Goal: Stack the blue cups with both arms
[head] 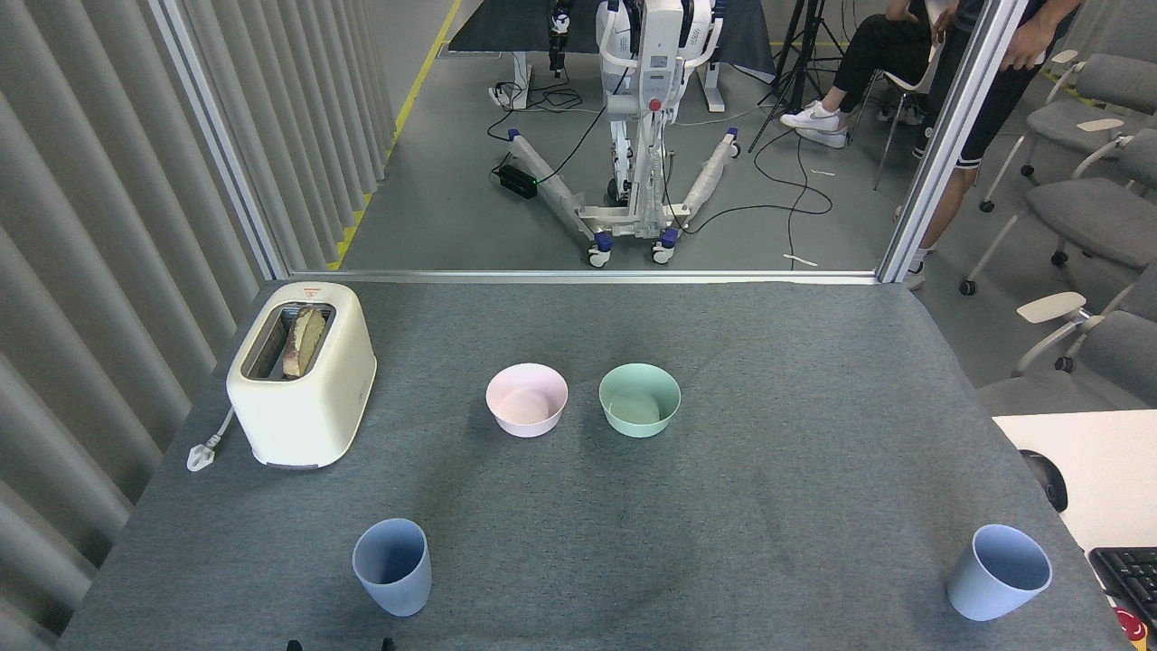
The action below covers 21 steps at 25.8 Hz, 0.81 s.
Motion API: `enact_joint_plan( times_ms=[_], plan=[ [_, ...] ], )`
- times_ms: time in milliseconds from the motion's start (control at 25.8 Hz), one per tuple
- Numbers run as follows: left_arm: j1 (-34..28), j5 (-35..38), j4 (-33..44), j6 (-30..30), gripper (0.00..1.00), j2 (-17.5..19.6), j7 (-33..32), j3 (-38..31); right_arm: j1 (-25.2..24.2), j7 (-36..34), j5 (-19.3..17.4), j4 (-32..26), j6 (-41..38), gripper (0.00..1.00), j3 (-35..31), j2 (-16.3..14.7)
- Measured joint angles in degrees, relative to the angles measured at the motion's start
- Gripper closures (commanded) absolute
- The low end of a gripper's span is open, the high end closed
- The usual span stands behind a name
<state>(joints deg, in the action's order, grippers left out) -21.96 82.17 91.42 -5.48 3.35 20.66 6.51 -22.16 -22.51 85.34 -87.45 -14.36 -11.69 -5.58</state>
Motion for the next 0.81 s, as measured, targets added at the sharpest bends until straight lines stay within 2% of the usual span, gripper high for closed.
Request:
enact_joint_plan(
  times_ms=[387, 813],
  plan=[
    [0.83, -0.96, -1.7, 0.41, 0.0, -0.24, 0.0, 0.09, 0.04, 0.09, -0.08, 0.08, -0.36, 0.0, -0.06, -0.03],
    [7.86, -1.45, -10.24, -0.69, 0.01, -1.63, 0.04, 0.76, 0.07, 0.12, -0.09, 0.41, -0.42, 0.0, -0.17, -0.05]
  ],
)
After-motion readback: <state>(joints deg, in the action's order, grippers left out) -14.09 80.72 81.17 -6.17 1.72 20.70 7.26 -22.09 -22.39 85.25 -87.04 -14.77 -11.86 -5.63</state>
